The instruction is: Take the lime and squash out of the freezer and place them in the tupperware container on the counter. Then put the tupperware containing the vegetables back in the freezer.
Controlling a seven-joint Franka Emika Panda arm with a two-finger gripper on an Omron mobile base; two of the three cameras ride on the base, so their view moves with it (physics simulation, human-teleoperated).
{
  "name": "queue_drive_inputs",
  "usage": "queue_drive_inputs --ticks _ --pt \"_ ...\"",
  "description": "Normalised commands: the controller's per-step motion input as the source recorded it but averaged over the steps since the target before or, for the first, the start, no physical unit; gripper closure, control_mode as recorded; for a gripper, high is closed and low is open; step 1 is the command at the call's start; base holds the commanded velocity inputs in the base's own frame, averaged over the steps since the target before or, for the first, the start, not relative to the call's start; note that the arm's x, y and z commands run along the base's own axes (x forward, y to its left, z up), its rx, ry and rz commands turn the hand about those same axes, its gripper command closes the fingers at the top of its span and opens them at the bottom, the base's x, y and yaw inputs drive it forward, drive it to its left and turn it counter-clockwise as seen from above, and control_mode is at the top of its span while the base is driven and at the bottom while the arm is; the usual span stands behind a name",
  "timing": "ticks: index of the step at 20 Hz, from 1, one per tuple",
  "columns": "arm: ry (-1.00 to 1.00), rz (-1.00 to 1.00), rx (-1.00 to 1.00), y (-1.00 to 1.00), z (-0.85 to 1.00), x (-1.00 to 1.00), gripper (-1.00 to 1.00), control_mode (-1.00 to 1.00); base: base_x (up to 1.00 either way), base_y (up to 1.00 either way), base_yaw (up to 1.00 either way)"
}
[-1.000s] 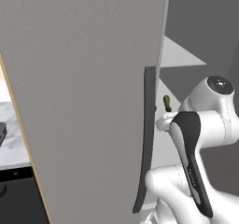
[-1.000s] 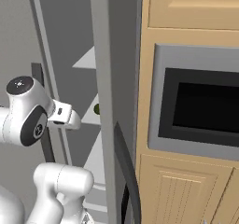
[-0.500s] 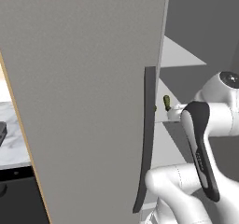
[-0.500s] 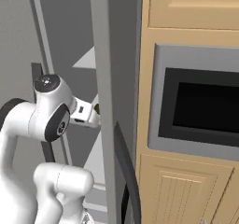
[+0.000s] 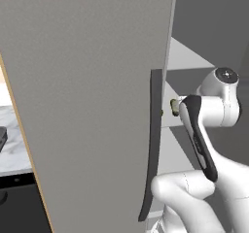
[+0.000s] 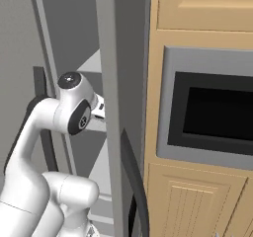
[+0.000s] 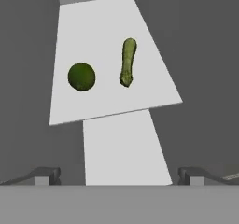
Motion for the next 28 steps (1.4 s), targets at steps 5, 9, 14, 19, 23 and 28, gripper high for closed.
queue_drive_inputs --ticks 5,9,14,19,23,28 --pt "-0.04 -0.12 0.0 -0.16 -0.14 0.68 -1.0 -1.0 0.0 0.0 0.0" --pt "-0.07 -0.08 0.0 -0.13 -0.31 0.58 -1.0 -1.0 0.0 0.0 0.0" --pt "-0.08 -0.04 0.0 -0.13 -0.46 0.54 -1.0 -1.0 0.0 0.0 0.0" --pt "-0.03 -0.02 0.0 -0.11 -0.38 0.53 -1.0 -1.0 0.0 0.0 0.0" --pt "0.0 0.0 0.0 -0.23 -0.18 0.49 -1.0 -1.0 0.0 0.0 0.0" --pt "0.0 0.0 0.0 -0.28 -0.08 0.5 -1.0 -1.0 0.0 0.0 0.0"
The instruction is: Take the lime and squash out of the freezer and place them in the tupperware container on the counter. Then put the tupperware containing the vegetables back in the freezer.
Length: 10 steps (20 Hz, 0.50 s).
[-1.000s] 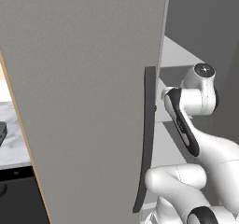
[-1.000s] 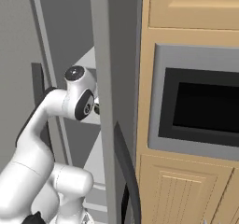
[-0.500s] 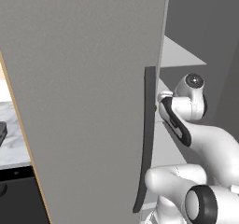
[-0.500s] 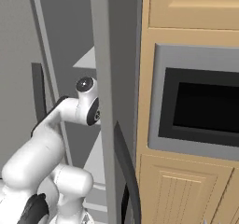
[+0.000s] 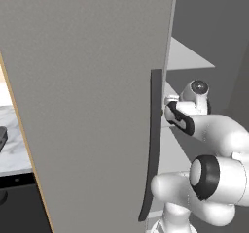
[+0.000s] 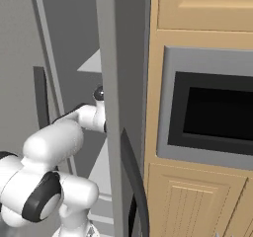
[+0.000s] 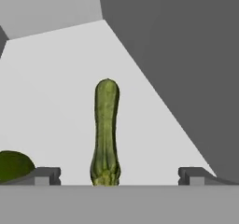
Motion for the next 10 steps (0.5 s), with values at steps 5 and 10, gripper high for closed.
queue_drive_inputs --ticks 5,10 --pt "0.0 0.0 0.0 -0.11 -0.06 0.5 -1.0 -1.0 0.0 0.0 0.0" --pt "0.01 0.0 0.0 0.0 -0.17 0.41 -1.0 -1.0 0.0 0.0 0.0"
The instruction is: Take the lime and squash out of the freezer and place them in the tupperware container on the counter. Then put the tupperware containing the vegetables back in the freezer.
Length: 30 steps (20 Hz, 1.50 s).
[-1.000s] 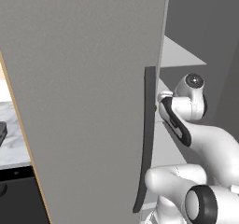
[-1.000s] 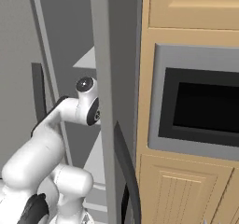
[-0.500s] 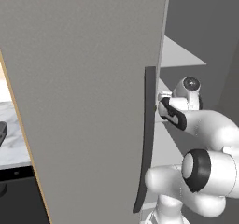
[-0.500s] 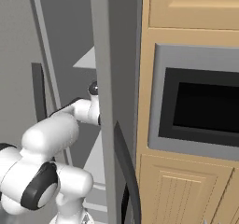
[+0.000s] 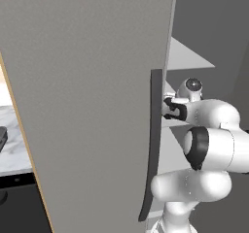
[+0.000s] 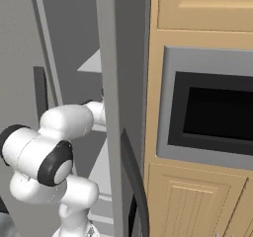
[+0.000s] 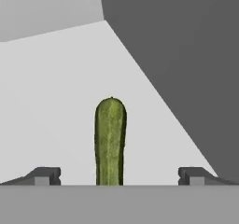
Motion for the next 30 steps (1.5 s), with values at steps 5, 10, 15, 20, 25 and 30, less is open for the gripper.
queue_drive_inputs --ticks 5,10,15,20,25,30 --pt "0.03 0.0 0.0 0.0 -0.24 0.35 -1.0 -1.0 0.0 0.0 0.0" --pt "0.01 0.0 0.0 0.0 -0.29 0.22 -1.0 -1.0 0.0 0.0 0.0" --pt "0.0 0.0 0.0 0.0 -0.24 0.23 -1.0 -1.0 0.0 0.0 0.0" --pt "0.0 0.0 0.0 0.0 -0.22 0.23 1.0 -1.0 0.0 0.0 0.0" --pt "0.01 0.0 0.0 0.0 -0.26 0.18 1.0 -1.0 0.0 0.0 0.0" --pt "0.0 0.0 0.0 0.0 -0.27 -0.01 1.0 -1.0 0.0 0.0 0.0"
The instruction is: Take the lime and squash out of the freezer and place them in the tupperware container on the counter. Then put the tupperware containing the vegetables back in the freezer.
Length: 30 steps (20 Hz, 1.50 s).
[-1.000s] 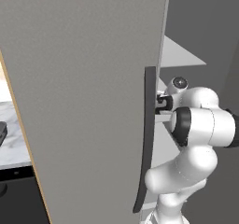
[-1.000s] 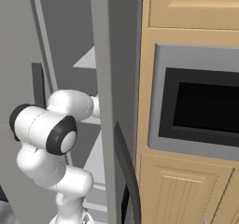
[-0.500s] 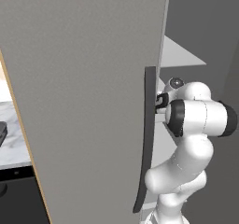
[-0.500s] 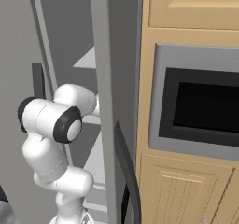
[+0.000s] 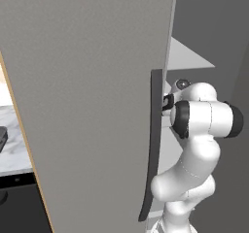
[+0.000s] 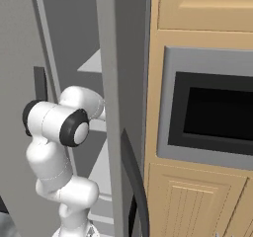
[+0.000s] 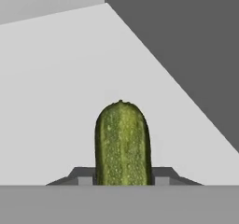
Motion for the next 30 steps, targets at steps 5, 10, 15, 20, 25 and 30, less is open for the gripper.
queue_drive_inputs --ticks 5,10,15,20,25,30 --pt "-0.06 0.0 0.0 0.0 -0.04 -0.49 1.0 -1.0 0.0 0.0 0.0" --pt "-0.14 0.0 0.0 0.0 0.04 -0.88 1.0 -1.0 0.0 0.0 0.0" --pt "-0.15 0.0 0.0 0.0 0.55 -0.94 1.0 -1.0 0.0 0.0 0.0" --pt "-0.08 0.0 0.0 0.0 0.82 -0.9 1.0 -1.0 0.0 0.0 0.0" --pt "-0.03 0.0 0.0 0.0 0.98 -0.72 1.0 -1.0 0.0 0.0 0.0" --pt "0.0 0.0 0.0 0.0 0.99 -0.51 1.0 -1.0 0.0 0.0 0.0"
